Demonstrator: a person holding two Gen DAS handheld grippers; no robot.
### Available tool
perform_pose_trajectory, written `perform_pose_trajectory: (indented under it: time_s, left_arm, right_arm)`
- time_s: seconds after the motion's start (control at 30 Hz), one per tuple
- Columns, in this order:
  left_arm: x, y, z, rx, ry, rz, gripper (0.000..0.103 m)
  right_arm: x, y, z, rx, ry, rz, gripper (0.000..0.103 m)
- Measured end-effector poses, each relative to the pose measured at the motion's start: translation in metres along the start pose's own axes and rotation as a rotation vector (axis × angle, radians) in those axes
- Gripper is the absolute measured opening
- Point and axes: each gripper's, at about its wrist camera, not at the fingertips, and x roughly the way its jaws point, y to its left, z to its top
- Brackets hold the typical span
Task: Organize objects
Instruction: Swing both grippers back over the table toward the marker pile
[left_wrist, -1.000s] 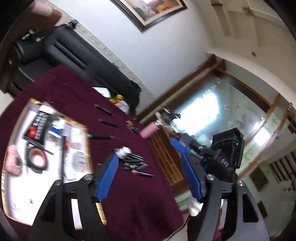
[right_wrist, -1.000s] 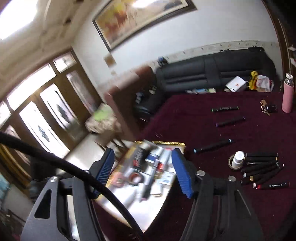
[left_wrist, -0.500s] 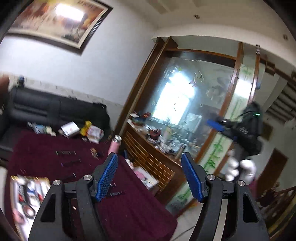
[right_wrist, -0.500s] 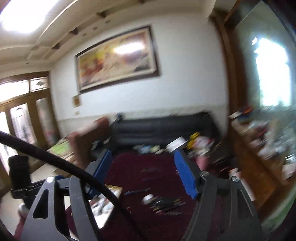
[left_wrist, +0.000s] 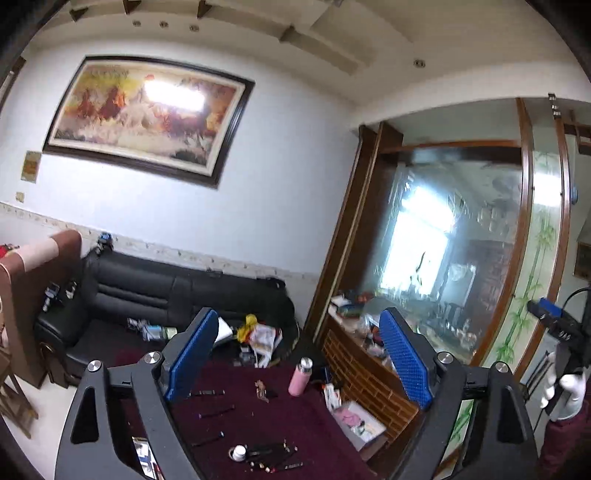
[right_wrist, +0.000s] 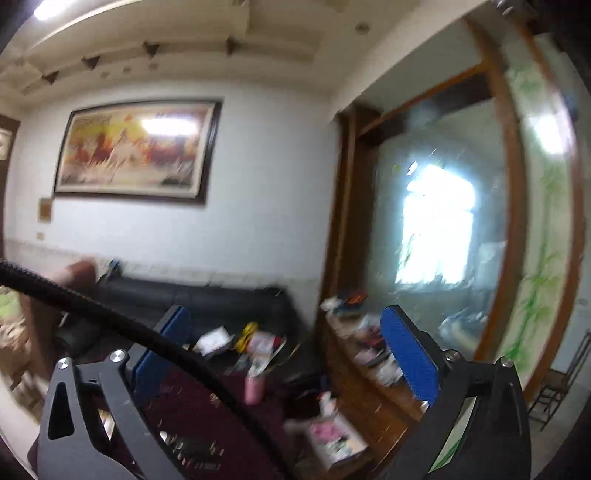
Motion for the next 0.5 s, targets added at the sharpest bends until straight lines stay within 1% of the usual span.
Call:
perform_pose_trajectory:
  time_s: [0.07,0.1,0.13,0.2,0.27,0.3,0.37,0.4,0.47,0.5]
  left_arm:
    - [0.021,0.008,-0.026,0.015,0.050,-0.030,0.086]
    - [0.036,0.011,-0.040,0.014,0.081,-0.032,0.086]
    - [0.053,0.017,-0.060,0.001,0.130,-0.040,0.086]
    - [0.088,0.031,-0.104,-0.047,0.233,-0.069,0.085]
    - [0.124,0.047,-0.161,-0.056,0.318,-0.082,0.085]
    - [0.136,0.053,-0.186,-0.051,0.343,-0.081,0.085]
    - [0.165,0.069,-0.248,-0.070,0.405,-0.079,0.085]
    - [0.178,0.077,-0.276,-0.080,0.432,-0.075,0.085]
    - [0.200,0.090,-0.335,-0.088,0.481,-0.021,0.085]
    - [0.209,0.096,-0.358,-0.089,0.501,0.014,0.085]
  right_arm:
    - [0.035,0.011,-0.034,-0.028,0.069,0.032,0.103]
    - [0.061,0.024,-0.058,-0.050,0.134,0.066,0.103]
    - [0.083,0.031,-0.078,-0.070,0.201,0.094,0.103]
    - [0.132,0.053,-0.128,-0.089,0.315,0.159,0.103]
    - [0.188,0.080,-0.188,-0.079,0.449,0.268,0.103]
    - [0.212,0.089,-0.215,-0.053,0.510,0.329,0.103]
    - [0.267,0.113,-0.281,0.040,0.652,0.466,0.103]
    - [0.289,0.118,-0.309,0.083,0.707,0.518,0.101]
    - [0.342,0.137,-0.364,0.179,0.811,0.584,0.097]
    - [0.364,0.146,-0.385,0.204,0.853,0.595,0.096]
